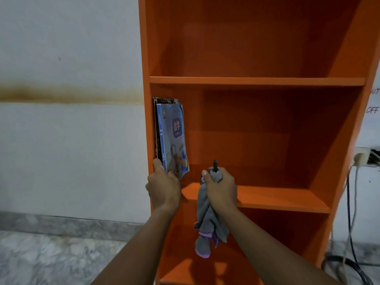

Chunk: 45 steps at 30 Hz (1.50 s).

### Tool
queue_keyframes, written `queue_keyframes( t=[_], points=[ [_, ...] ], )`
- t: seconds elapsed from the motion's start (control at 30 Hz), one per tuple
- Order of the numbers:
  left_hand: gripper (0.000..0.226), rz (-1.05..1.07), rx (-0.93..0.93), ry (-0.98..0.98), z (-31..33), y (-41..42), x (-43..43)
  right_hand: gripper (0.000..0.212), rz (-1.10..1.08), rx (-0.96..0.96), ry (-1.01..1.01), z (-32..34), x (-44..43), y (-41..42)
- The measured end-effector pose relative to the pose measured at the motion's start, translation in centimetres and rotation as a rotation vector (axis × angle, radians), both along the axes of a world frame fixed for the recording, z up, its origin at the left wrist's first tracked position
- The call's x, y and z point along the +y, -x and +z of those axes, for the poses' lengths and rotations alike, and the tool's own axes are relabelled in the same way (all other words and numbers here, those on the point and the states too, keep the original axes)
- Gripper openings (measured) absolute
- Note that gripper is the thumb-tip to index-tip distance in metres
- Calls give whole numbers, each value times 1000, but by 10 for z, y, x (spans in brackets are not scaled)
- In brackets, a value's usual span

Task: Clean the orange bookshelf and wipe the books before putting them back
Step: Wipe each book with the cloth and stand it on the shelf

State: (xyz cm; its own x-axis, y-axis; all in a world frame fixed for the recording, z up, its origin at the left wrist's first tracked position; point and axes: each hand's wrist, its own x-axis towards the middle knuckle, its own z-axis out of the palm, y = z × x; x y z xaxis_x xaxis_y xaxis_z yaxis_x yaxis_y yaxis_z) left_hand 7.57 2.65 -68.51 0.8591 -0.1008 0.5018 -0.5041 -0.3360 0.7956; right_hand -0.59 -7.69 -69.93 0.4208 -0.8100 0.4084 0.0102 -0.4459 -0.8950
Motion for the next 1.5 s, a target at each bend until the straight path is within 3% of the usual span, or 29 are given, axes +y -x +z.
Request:
queue_keyframes(
  t=[0.37,0.47,0.53,0.63,0.73,0.8,0.9,1.03,1.1,1.23,1.37,1.5],
  points=[
    [19,59,78,-29,-18,37,37,17,44,16,-74,-17,34,62],
    [19,-1,95,-104,-48,67,53,21,28,-4,-209,-46,42,93],
    [21,-113,139,-200,-79,100,66,25,22,38,-402,-83,40,117],
    [13,-331,280,-361,-142,152,85,42,-83,123,-728,-146,36,161],
    [11,-586,527,-604,-209,200,96,54,-205,279,-869,-211,31,205],
    [30,-706,695,-742,-257,232,100,71,-330,400,-890,-242,36,233],
    [59,-758,890,-799,-308,269,102,66,-337,673,-788,-266,54,266],
    [57,-763,1101,-714,-341,290,95,64,-182,1162,-336,-300,76,302],
    [53,-724,1144,-644,-354,289,90,65,-168,1274,-105,-315,87,311],
    [40,-698,1253,-439,-362,279,80,64,-87,1199,13,-327,95,319],
    [34,-803,1521,-82,-332,283,80,62,-42,945,-223,-330,100,325],
    [31,-780,1534,-31,-326,283,89,56,96,847,-288,-334,109,332]
  ],
)
